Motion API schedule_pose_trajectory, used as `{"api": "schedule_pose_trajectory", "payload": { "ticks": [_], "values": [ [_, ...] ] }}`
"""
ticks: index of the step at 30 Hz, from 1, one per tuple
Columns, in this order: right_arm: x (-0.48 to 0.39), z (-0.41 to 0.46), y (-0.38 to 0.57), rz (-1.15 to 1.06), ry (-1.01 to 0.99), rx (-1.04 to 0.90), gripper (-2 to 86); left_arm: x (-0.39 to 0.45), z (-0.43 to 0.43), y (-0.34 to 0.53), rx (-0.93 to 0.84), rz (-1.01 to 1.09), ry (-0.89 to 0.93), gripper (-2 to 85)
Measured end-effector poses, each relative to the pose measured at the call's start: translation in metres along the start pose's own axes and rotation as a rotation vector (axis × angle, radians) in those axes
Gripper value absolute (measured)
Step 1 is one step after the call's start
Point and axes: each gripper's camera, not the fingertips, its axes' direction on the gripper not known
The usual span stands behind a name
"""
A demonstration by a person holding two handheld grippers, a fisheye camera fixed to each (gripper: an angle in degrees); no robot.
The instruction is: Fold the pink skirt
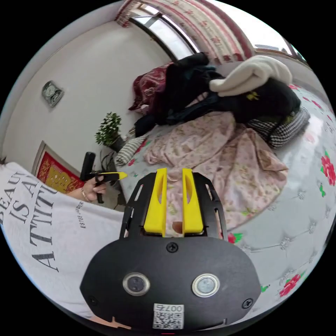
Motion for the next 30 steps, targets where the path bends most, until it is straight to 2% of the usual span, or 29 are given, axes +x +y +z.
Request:
{"api": "schedule_pose_trajectory", "payload": {
  "ticks": [3, 5, 7, 10, 12, 13, 16, 18, 21, 24, 27, 30],
  "values": [
    [0.050, 0.000, -0.024, 0.091, 0.160, 0.006, 5.7, -0.014, -0.004, 0.008, 0.019, -0.083, -0.050, 0.5],
    [0.073, 0.012, -0.045, 0.119, 0.213, -0.029, 6.2, -0.004, 0.014, 0.007, -0.034, -0.059, -0.059, 5.2],
    [0.093, 0.037, -0.076, 0.120, 0.254, -0.071, 6.7, 0.017, 0.057, 0.001, -0.148, -0.023, -0.077, 11.1],
    [0.106, 0.075, -0.112, 0.090, 0.306, -0.112, 7.0, 0.039, 0.120, -0.008, -0.281, -0.010, -0.108, 14.4],
    [0.114, 0.100, -0.130, 0.083, 0.335, -0.143, 6.6, 0.045, 0.156, -0.012, -0.364, -0.027, -0.129, 14.0],
    [0.121, 0.118, -0.139, 0.081, 0.346, -0.175, 5.7, 0.052, 0.171, -0.014, -0.376, -0.012, -0.203, 8.1],
    [0.139, 0.158, -0.146, 0.095, 0.340, -0.324, 2.0, 0.067, 0.188, -0.023, -0.410, 0.079, -0.415, 0.3],
    [0.136, 0.148, -0.143, 0.095, 0.373, -0.281, 0.8, 0.068, 0.188, -0.027, -0.443, 0.111, -0.406, -0.5],
    [0.117, 0.077, -0.113, 0.055, 0.276, -0.065, 0.2, 0.056, 0.153, -0.024, -0.341, 0.026, -0.395, -0.9],
    [0.095, 0.002, -0.052, 0.048, 0.281, 0.025, 0.2, 0.042, 0.095, -0.010, -0.191, -0.077, -0.375, -1.0],
    [0.084, -0.043, 0.016, 0.128, 0.228, -0.035, 1.0, 0.033, 0.039, 0.011, -0.075, -0.117, -0.364, -1.0],
    [0.078, -0.049, 0.072, 0.231, 0.230, -0.129, 3.4, 0.021, 0.008, 0.029, 0.003, -0.161, -0.293, -1.0]
  ]
}}
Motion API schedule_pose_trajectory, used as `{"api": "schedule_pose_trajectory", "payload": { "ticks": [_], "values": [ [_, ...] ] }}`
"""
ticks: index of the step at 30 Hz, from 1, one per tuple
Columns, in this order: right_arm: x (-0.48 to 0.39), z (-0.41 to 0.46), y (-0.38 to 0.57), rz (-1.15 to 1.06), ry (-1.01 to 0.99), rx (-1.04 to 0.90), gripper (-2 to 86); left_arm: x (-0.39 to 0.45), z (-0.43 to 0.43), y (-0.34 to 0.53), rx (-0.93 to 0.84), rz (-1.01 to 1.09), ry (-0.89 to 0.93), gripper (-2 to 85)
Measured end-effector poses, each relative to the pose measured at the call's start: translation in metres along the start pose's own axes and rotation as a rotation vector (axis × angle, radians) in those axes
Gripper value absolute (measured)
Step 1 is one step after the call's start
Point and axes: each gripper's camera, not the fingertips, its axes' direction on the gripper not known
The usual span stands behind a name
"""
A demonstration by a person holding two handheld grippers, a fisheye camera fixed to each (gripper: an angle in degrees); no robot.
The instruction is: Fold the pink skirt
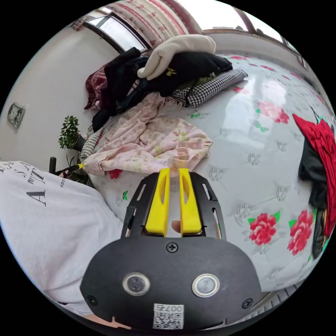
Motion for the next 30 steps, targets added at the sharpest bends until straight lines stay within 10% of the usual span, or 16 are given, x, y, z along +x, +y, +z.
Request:
{"api": "schedule_pose_trajectory", "payload": {
  "ticks": [18, 30],
  "values": [
    [-0.003, 0.113, -0.046, -0.118, 0.277, -0.260, 0.8, -0.004, -0.033, 0.085, 0.143, -0.099, 0.105, -1.0],
    [0.065, -0.184, -0.002, -0.161, -0.311, 0.368, -0.2, 0.027, -0.176, 0.207, 0.572, -0.089, 0.209, -1.0]
  ]
}}
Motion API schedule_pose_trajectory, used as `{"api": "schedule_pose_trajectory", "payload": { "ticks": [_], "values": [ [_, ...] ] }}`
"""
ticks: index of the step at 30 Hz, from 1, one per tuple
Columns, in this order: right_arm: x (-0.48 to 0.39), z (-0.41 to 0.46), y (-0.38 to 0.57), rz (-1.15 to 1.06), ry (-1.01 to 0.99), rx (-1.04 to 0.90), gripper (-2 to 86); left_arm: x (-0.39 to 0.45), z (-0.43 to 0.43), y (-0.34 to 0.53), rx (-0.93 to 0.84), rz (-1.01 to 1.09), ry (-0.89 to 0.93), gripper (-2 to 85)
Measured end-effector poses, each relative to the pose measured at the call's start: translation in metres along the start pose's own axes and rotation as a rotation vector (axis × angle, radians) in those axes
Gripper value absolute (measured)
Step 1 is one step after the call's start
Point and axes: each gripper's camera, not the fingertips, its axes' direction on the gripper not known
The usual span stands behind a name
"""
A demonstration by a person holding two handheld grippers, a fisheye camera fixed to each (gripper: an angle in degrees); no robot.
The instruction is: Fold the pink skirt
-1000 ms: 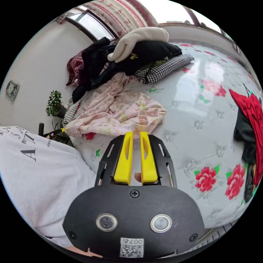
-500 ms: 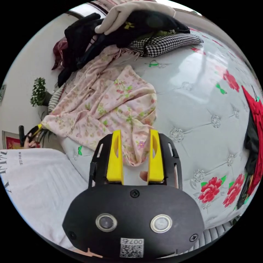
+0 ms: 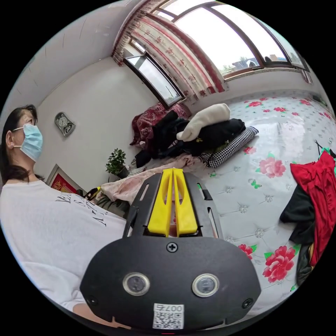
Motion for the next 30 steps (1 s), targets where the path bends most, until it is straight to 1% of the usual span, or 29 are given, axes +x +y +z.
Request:
{"api": "schedule_pose_trajectory", "payload": {
  "ticks": [2, 4, 6, 8, 10, 11, 13, 15, 17, 18, 19, 20, 22, 23, 25, 26, 28, 29, 30],
  "values": [
    [0.009, -0.003, 0.001, -0.002, 0.028, -0.053, -0.2, 0.004, -0.009, 0.011, -0.008, 0.000, -0.035, -1.0],
    [0.033, 0.022, 0.009, 0.046, 0.071, -0.192, -0.2, -0.004, -0.006, 0.029, -0.070, -0.057, -0.127, -1.0],
    [0.051, 0.050, 0.021, 0.083, 0.051, -0.291, -0.2, -0.016, 0.002, 0.044, -0.121, -0.121, -0.153, -1.0],
    [0.072, 0.082, 0.036, 0.173, -0.028, -0.385, -0.2, -0.030, 0.012, 0.055, -0.160, -0.163, -0.163, -1.0],
    [0.093, 0.134, 0.057, 0.270, -0.176, -0.518, -0.2, -0.055, 0.032, 0.062, -0.206, -0.226, -0.124, -1.0],
    [0.097, 0.148, 0.061, 0.291, -0.201, -0.555, -0.2, -0.062, 0.038, 0.062, -0.215, -0.243, -0.114, -1.0],
    [0.104, 0.204, 0.067, 0.346, -0.276, -0.657, -0.2, -0.086, 0.067, 0.049, -0.221, -0.263, -0.056, -1.0],
    [0.098, 0.241, 0.050, 0.323, -0.293, -0.706, -0.2, -0.097, 0.089, 0.025, -0.221, -0.238, -0.021, -1.0],
    [0.084, 0.268, 0.011, 0.263, -0.289, -0.709, -0.2, -0.100, 0.106, -0.011, -0.214, -0.193, 0.030, -1.0],
    [0.072, 0.277, -0.027, 0.217, -0.287, -0.669, -0.2, -0.097, 0.113, -0.039, -0.202, -0.160, 0.057, -1.0],
    [0.058, 0.274, -0.073, 0.166, -0.293, -0.588, -0.2, -0.090, 0.111, -0.071, -0.170, -0.120, 0.087, -1.0],
    [0.049, 0.268, -0.098, 0.138, -0.300, -0.530, -0.2, -0.083, 0.107, -0.087, -0.144, -0.097, 0.103, -1.0],
    [0.006, 0.211, -0.194, 0.022, -0.340, -0.253, -0.2, -0.043, 0.068, -0.148, -0.003, 0.005, 0.162, -1.0],
    [-0.006, 0.191, -0.214, -0.005, -0.355, -0.183, -0.2, -0.030, 0.053, -0.161, 0.037, 0.029, 0.173, -1.0],
    [-0.052, 0.093, -0.278, -0.097, -0.422, 0.092, -0.2, 0.030, -0.016, -0.199, 0.188, 0.131, 0.205, -1.0],
    [-0.064, 0.067, -0.288, -0.119, -0.437, 0.149, -0.2, 0.047, -0.035, -0.205, 0.225, 0.161, 0.205, -1.0],
    [-0.110, -0.040, -0.312, -0.231, -0.487, 0.346, -0.2, 0.120, -0.114, -0.209, 0.371, 0.293, 0.202, -1.0],
    [-0.120, -0.067, -0.313, -0.260, -0.495, 0.390, -0.2, 0.138, -0.133, -0.205, 0.410, 0.326, 0.198, -1.0],
    [-0.139, -0.119, -0.310, -0.324, -0.508, 0.468, -0.2, 0.173, -0.171, -0.192, 0.492, 0.385, 0.185, -1.0]
  ]
}}
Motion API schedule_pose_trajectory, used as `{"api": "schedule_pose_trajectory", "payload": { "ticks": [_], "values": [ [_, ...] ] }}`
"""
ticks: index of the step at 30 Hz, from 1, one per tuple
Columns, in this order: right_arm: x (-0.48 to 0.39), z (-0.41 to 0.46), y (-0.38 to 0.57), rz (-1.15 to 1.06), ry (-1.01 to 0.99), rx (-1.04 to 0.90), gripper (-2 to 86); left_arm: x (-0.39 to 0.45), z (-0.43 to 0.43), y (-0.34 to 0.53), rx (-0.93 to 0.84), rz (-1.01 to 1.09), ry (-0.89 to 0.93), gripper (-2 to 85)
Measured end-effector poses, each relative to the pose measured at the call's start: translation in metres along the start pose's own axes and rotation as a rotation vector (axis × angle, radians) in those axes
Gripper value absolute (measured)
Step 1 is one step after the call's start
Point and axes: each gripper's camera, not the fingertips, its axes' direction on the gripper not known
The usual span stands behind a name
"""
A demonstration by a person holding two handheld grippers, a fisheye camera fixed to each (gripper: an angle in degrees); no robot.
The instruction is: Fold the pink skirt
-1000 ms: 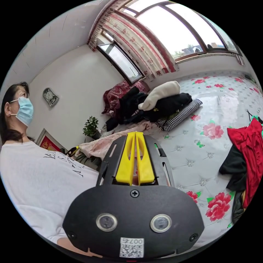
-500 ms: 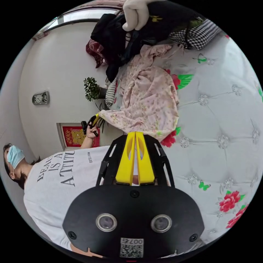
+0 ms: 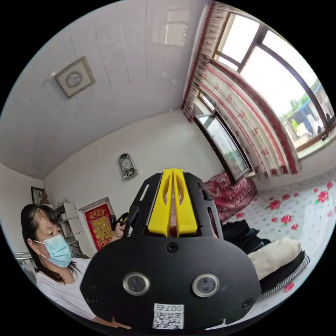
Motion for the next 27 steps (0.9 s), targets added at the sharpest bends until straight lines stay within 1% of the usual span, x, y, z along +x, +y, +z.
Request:
{"api": "schedule_pose_trajectory", "payload": {
  "ticks": [1, 2, 4, 6, 8, 10, 14, 17, 19, 21, 25, 27],
  "values": [
    [-0.034, -0.032, -0.019, -0.068, -0.019, 0.062, -0.2, 0.038, -0.030, -0.011, 0.074, 0.062, -0.003, -1.0],
    [-0.049, -0.050, -0.027, -0.098, -0.028, 0.095, -0.2, 0.056, -0.046, -0.014, 0.111, 0.087, -0.003, -1.0],
    [-0.094, -0.113, -0.044, -0.178, -0.058, 0.163, -0.2, 0.116, -0.105, -0.012, 0.237, 0.159, 0.002, -1.0],
    [-0.114, -0.153, -0.045, -0.214, -0.056, 0.162, -0.2, 0.152, -0.140, 0.000, 0.270, 0.193, 0.003, -1.0],
    [-0.127, -0.184, -0.037, -0.255, -0.066, 0.126, -0.2, 0.180, -0.165, 0.018, 0.253, 0.210, 0.009, -1.0],
    [-0.136, -0.218, -0.013, -0.270, -0.035, 0.078, -0.2, 0.210, -0.188, 0.052, 0.211, 0.197, -0.033, -1.0],
    [-0.127, -0.257, 0.040, -0.230, -0.038, -0.014, -0.2, 0.244, -0.211, 0.119, 0.101, 0.190, -0.100, -1.0],
    [-0.108, -0.283, 0.098, -0.159, -0.034, -0.102, -0.2, 0.251, -0.227, 0.187, 0.006, 0.118, -0.158, -1.0],
    [-0.088, -0.304, 0.151, -0.075, -0.002, -0.156, -0.2, 0.241, -0.230, 0.247, -0.109, 0.020, -0.194, -1.0],
    [-0.070, -0.317, 0.191, 0.000, 0.039, -0.196, -0.2, 0.229, -0.230, 0.292, -0.169, -0.065, -0.230, -1.0],
    [-0.033, -0.332, 0.270, 0.159, 0.183, -0.329, -0.2, 0.182, -0.230, 0.376, -0.191, -0.351, -0.240, -1.0],
    [-0.016, -0.330, 0.294, 0.238, 0.204, -0.361, -0.2, 0.160, -0.222, 0.397, -0.214, -0.433, -0.234, -1.0]
  ]
}}
